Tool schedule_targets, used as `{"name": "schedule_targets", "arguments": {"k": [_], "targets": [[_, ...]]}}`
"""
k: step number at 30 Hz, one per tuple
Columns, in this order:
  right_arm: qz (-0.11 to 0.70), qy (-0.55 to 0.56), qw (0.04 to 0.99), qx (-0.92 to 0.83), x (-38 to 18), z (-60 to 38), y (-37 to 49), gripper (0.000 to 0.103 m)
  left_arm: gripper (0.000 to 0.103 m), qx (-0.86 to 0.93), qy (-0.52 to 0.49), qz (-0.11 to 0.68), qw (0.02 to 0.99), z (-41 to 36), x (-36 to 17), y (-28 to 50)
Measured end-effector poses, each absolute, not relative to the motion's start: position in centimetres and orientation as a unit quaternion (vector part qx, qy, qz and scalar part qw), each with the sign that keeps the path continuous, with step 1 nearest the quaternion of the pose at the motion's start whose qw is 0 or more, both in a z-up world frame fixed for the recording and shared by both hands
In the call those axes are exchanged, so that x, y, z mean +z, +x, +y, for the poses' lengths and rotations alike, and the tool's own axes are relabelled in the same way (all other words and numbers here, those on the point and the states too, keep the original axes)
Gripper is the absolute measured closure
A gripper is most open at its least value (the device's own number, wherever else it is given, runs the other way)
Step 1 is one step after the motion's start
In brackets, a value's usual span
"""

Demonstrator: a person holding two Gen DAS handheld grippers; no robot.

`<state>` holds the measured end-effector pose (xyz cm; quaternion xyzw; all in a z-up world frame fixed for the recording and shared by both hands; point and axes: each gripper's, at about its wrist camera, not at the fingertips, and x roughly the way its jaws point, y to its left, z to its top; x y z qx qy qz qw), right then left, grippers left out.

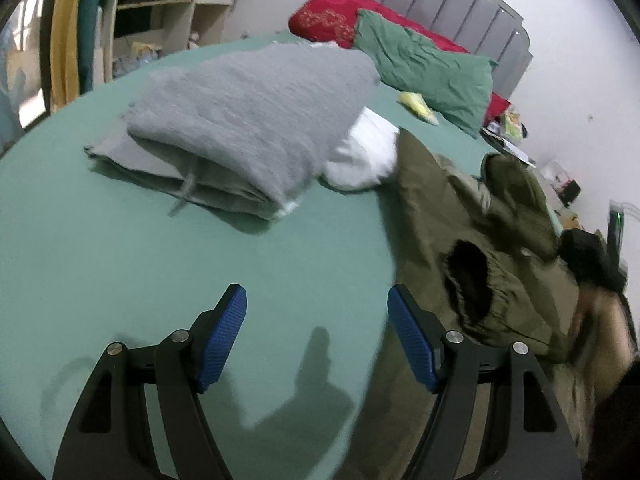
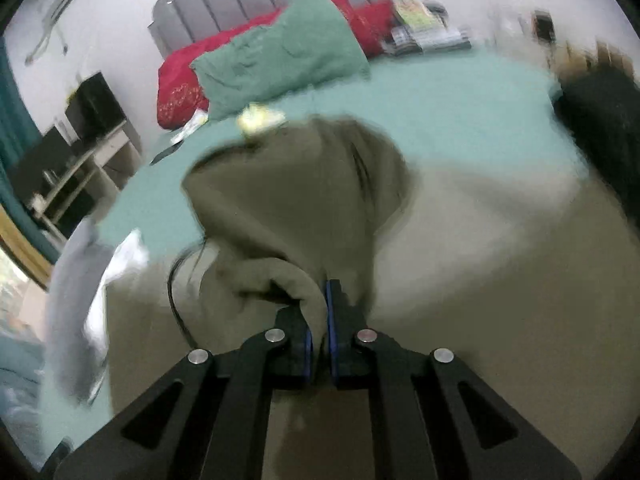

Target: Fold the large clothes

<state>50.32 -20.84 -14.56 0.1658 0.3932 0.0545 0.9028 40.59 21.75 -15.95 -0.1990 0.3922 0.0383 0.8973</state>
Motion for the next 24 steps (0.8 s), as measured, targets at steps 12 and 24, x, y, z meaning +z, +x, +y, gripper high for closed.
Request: {"name": "schedule_targets", "arguments": {"k": [12, 24], "targets": [[0.364, -0.159, 0.897, 0.193, -8.4, -14.1, 42.7, 0.026, 0.027, 0.029, -0.207, 0.385, 0.899, 21.2, -15.3, 40.0], [0.427, -0.6, 0.646, 0.201, -10.6, -4.3, 66.7, 0.017, 0.027, 0.03, -0.192, 0.418, 0.887, 21.8, -17.4, 41.8]]}}
